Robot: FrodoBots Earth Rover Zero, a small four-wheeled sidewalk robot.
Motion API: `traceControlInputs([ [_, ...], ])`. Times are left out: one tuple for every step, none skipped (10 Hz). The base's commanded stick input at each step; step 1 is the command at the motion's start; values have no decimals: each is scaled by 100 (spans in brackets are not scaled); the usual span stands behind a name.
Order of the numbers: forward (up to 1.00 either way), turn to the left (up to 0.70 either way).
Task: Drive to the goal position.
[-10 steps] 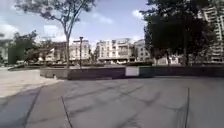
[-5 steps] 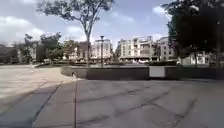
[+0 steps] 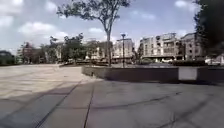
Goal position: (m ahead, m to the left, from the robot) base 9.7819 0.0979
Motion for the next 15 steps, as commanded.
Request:
traceControlInputs([
  [70,0],
  [70,0],
  [70,0],
  [70,0],
  [70,0],
  [70,0],
  [70,0],
  [70,3],
  [70,12],
  [70,35],
  [70,35],
  [70,35],
  [70,35],
  [70,35],
  [70,35],
])
